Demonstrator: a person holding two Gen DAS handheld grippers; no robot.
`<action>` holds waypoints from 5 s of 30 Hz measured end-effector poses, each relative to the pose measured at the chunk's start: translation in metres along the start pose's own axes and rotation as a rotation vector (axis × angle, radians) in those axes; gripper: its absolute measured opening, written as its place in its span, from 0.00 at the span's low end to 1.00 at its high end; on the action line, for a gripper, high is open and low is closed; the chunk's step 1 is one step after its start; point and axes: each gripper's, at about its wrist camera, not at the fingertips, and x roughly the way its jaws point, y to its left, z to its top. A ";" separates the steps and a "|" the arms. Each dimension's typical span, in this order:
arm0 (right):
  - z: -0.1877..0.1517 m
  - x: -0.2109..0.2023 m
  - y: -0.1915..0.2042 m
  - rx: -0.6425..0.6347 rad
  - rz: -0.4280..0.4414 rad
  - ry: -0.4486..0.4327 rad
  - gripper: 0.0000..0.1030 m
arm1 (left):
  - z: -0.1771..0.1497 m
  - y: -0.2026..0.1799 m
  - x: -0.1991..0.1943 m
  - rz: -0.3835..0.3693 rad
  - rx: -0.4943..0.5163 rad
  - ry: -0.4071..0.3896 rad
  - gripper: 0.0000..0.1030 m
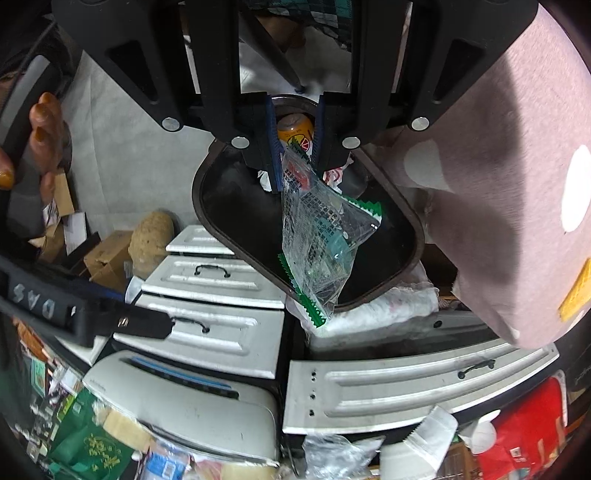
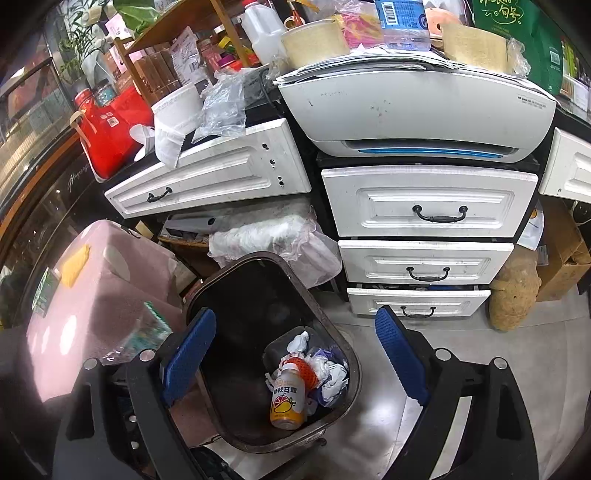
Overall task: Collect trash
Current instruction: 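Carry both wrappers over the bin and open both grippers to drop them, then withdraw both grippers from the bin back toward the table, then grasp the yellow foam net with the right gripper while the left gripper grasps the green milk carton, then lift and carry the net and carton over the bin with both grippers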
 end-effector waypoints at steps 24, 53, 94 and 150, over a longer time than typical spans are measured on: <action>0.004 -0.008 -0.005 0.015 0.000 -0.029 0.91 | -0.007 -0.005 -0.016 0.052 0.043 -0.060 0.90; -0.004 -0.004 0.177 -0.402 0.239 0.029 0.93 | -0.072 0.169 -0.150 0.310 -0.299 -0.252 0.94; 0.015 0.145 0.412 -0.852 0.319 0.144 0.27 | -0.003 0.468 -0.115 0.544 -0.318 -0.119 0.64; -0.022 -0.030 0.157 -0.519 0.266 -0.006 0.22 | -0.040 0.123 -0.191 0.195 -0.233 -0.457 0.50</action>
